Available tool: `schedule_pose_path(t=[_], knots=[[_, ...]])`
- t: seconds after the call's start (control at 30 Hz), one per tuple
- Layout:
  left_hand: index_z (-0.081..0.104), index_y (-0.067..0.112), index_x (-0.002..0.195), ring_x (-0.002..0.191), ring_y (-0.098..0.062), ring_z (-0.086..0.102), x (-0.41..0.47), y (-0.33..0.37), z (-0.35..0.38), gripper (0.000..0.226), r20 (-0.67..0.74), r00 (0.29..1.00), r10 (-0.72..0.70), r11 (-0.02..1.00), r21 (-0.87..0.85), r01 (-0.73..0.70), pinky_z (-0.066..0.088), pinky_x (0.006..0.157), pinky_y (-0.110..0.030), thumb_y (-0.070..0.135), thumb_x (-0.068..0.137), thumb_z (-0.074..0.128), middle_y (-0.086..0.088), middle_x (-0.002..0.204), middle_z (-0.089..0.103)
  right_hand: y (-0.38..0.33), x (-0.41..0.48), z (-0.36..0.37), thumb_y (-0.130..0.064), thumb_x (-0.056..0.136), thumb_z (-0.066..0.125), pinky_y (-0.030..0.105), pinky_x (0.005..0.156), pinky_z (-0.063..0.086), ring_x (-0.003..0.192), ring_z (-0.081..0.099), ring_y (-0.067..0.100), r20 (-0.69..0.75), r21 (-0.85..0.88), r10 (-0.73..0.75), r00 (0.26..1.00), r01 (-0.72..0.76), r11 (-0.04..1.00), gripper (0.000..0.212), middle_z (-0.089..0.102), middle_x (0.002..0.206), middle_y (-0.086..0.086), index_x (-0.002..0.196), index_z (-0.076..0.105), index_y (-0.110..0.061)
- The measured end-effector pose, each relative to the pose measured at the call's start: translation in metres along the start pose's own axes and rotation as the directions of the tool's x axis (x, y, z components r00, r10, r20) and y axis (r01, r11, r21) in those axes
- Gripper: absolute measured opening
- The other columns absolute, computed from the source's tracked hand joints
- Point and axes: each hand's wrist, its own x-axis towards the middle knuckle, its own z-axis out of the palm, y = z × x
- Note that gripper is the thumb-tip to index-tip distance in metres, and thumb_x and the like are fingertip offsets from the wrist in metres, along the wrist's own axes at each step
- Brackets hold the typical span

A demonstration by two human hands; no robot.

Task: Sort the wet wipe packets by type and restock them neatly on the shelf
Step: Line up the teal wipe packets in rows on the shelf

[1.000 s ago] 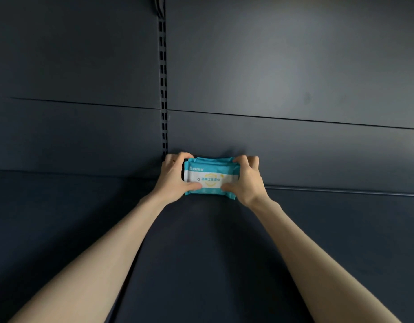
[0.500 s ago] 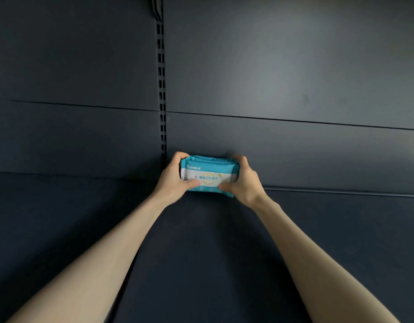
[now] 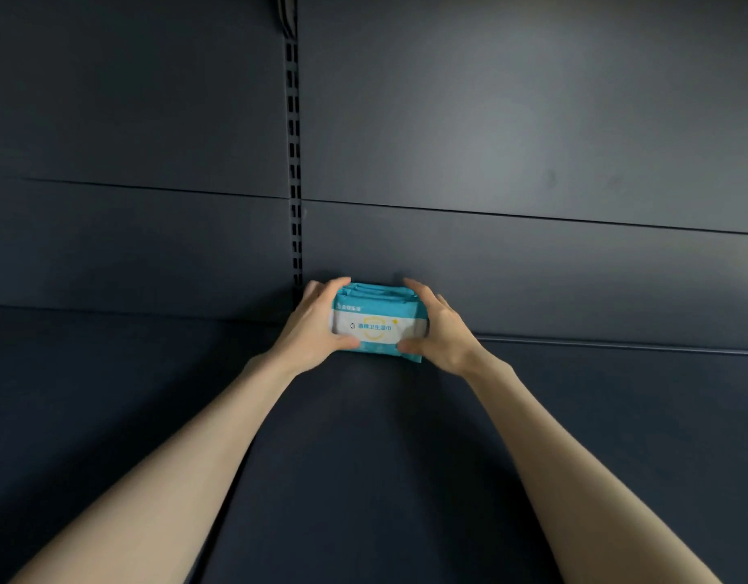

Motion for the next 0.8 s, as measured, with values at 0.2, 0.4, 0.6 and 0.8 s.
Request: schedule_pose_path(t=[0.2, 0.4, 0.6, 0.8], knots=[[0.036, 0.018, 0.142, 0.118, -0.021, 0.046, 0.004, 0.000, 0.004, 0.081, -0.038, 0.999, -0.005, 0.998, 0.067, 0.007, 0.033, 0.093, -0.023, 0.010, 0.074, 0.078, -0.005, 0.125, 0.039, -0.003, 0.006, 0.006, -0.003, 0.077, 0.071, 0.030, 0.093, 0.042, 0.115, 0.048, 0.025, -0.064, -0.039, 0.008, 0.998, -0.010, 0.999, 0.078, 0.043, 0.120, 0.006, 0.142, 0.034, -0.022], [0.022, 0.016, 0.149, 0.128, -0.020, 0.039, 0.003, -0.001, 0.007, 0.087, -0.030, 1.000, 0.004, 0.995, 0.100, -0.001, 0.030, 0.104, -0.026, 0.012, 0.079, 0.074, -0.005, 0.140, 0.030, -0.001, 0.004, 0.008, -0.007, 0.082, 0.069, 0.039, 0.099, 0.044, 0.115, 0.050, 0.030, -0.085, -0.112, -0.013, 0.996, 0.003, 0.994, 0.083, 0.042, 0.129, 0.008, 0.147, 0.024, -0.029], [0.018, 0.019, 0.150, 0.128, -0.025, 0.040, 0.005, 0.001, 0.006, 0.088, 0.001, 0.999, -0.040, 0.984, 0.173, 0.040, 0.037, 0.104, -0.038, 0.017, 0.081, 0.073, -0.006, 0.141, 0.031, 0.000, 0.007, 0.010, -0.022, 0.092, 0.057, 0.048, 0.102, 0.039, 0.124, 0.039, 0.034, 0.032, -0.321, 0.040, 0.999, -0.027, 0.947, 0.080, 0.027, 0.138, 0.011, 0.151, 0.004, -0.033], [0.011, 0.024, 0.151, 0.131, -0.027, 0.039, 0.006, 0.011, -0.002, 0.086, 0.038, 0.993, -0.108, 0.948, 0.305, 0.091, 0.040, 0.099, -0.041, 0.029, 0.085, 0.067, -0.007, 0.146, 0.030, -0.008, 0.005, 0.002, -0.027, 0.087, 0.062, 0.046, 0.097, 0.041, 0.127, 0.032, 0.032, 0.019, -0.370, 0.079, 0.997, -0.067, 0.927, 0.080, 0.024, 0.138, 0.009, 0.150, 0.013, -0.032]])
